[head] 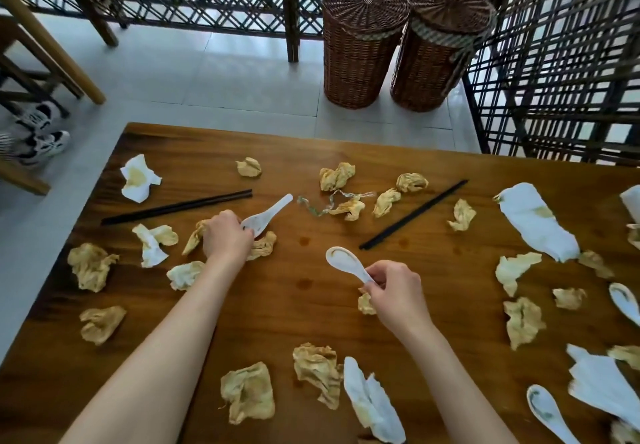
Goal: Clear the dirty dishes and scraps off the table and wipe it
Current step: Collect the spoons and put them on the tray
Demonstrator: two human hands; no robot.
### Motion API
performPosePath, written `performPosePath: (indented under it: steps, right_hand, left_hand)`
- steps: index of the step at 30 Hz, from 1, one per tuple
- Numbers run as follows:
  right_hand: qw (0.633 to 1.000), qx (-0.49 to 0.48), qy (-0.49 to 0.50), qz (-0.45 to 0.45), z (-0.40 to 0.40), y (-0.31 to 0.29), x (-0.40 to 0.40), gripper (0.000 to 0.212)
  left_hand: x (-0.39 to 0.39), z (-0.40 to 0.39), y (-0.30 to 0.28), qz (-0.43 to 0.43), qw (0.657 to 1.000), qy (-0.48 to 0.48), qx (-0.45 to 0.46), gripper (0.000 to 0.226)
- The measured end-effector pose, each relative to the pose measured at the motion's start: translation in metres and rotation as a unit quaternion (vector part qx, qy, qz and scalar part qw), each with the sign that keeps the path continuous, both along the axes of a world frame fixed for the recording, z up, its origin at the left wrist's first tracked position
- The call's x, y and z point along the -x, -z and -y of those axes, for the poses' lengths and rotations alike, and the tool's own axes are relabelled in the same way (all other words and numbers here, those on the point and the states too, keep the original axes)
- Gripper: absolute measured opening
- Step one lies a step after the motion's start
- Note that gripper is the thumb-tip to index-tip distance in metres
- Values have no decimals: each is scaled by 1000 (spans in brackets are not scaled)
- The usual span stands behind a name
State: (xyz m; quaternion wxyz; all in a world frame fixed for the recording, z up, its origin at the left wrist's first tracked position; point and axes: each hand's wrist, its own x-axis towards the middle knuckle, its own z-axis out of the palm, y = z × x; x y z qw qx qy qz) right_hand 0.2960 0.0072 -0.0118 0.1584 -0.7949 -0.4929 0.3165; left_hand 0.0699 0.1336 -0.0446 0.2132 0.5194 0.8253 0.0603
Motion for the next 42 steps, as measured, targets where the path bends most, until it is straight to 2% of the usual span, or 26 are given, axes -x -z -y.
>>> performPosePath:
  steps: [5, 8, 13, 18, 22, 27, 31, 34, 42]
  right_hand:
    - [1000, 0, 16, 0, 2, -5, -1, 18]
    - [999, -6, 31, -6, 6, -13, -2, 16]
    - [997, -36, 56, -23, 18, -36, 3, 13]
    - [995, -60, 75, 3, 36, -60, 7, 7]
    - [994, -61, 91, 20, 54, -76, 8, 5]
    - [993, -50, 106, 26, 77, -92, 5, 13]
    - [993, -46, 109, 30, 93, -101, -1, 13]
    - [991, -49, 122, 22, 102, -105, -11, 17]
    - [985, -38, 167, -32, 127, -96, -47, 16]
  left_hand:
    - [-1, -3, -8, 37, 999, 4, -7, 16]
    - [0, 1, -19, 64, 997, 17, -47, 15]
    - [-8, 21, -50, 124, 982, 92, -111, 10]
    - [-30, 54, -76, 207, 959, 175, -79, 5]
    - [-42, 75, -89, 237, 945, 219, -50, 5]
    - [-54, 94, -103, 287, 919, 269, -16, 16]
    - [-67, 105, -114, 339, 894, 293, 0, 8]
    - [-79, 113, -121, 346, 884, 314, 11, 6]
    - [-118, 138, -124, 311, 894, 322, 26, 12]
